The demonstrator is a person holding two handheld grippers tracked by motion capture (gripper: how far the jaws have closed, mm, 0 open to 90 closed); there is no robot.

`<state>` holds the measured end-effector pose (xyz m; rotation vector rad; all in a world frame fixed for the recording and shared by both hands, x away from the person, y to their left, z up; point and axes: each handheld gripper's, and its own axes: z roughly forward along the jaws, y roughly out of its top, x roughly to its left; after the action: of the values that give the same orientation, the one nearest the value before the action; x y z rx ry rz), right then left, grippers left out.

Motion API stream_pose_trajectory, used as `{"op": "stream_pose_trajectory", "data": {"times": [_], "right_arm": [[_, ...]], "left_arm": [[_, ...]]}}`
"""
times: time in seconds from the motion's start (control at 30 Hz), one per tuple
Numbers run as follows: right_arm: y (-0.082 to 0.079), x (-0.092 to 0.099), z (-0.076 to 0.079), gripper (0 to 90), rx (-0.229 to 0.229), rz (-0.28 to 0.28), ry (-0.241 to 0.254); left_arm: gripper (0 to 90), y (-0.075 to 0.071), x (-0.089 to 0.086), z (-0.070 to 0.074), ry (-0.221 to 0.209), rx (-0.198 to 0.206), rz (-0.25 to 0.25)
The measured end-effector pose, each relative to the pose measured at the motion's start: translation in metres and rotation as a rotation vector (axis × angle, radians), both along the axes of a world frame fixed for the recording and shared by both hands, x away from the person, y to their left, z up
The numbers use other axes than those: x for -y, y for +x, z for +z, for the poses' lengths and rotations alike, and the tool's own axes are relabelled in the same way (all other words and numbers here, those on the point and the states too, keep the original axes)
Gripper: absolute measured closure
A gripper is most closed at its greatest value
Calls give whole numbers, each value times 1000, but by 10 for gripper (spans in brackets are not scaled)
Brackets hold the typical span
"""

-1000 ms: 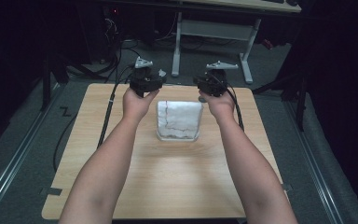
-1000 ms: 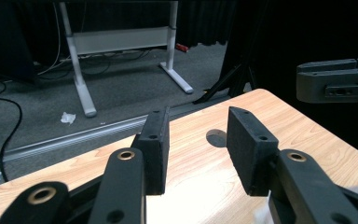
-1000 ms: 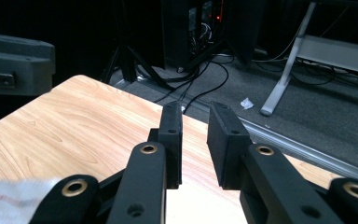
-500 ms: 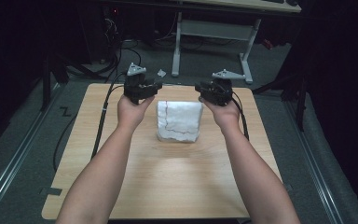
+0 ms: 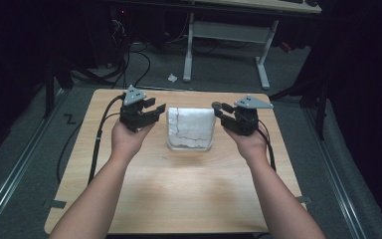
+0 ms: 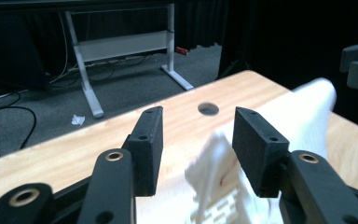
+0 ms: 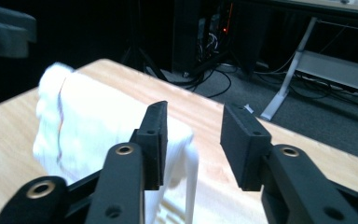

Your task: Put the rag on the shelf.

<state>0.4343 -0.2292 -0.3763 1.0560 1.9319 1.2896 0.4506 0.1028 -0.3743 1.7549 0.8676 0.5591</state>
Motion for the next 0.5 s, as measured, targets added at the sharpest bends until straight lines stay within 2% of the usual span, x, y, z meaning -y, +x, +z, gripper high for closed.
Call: {"op": "stream_pose_trajectory", "data": {"times": [0.07, 0.13, 0.17, 0.2, 0.23, 0.27, 0.3, 0.33, 0.37, 0.4, 0.43, 0.47, 0.5], "right_arm": [[-14, 2, -9, 576, -4, 8, -13], [-19, 2, -12, 566, -8, 13, -20], [-29, 2, -20, 554, -3, 19, -29], [-29, 2, -20, 554, -3, 19, -29], [-32, 2, -23, 551, -5, 21, -36], [-43, 1, -32, 542, -5, 19, -57], [-43, 1, -32, 542, -5, 19, -57], [-47, 1, -37, 538, -8, 19, -67], [-55, 0, -49, 528, -16, 22, -85], [-55, 0, -49, 528, -16, 22, -85], [-59, -1, -56, 526, -19, 21, -99], [-67, -2, -71, 514, -41, 21, -121], [-67, -2, -71, 514, -41, 21, -121]], "left_arm": [[531, -11, -6, -8, -6, -10, -8], [530, -22, -12, -18, -15, -19, -22], [527, -32, -16, -28, -17, -29, -35], [527, -32, -16, -28, -17, -29, -35], [527, -40, -18, -37, -11, -36, -40], [527, -45, -20, -43, -5, -45, -46], [527, -51, -22, -50, -1, -54, -53], [527, -56, -23, -58, -5, -67, -58], [525, -67, -25, -74, -9, -100, -71], [521, -67, -25, -74, -9, -100, -71], [521, -72, -25, -82, -3, -120, -78], [518, -78, -25, -91, 3, -139, -81], [518, -84, -26, -99, 9, -152, -88]]}}
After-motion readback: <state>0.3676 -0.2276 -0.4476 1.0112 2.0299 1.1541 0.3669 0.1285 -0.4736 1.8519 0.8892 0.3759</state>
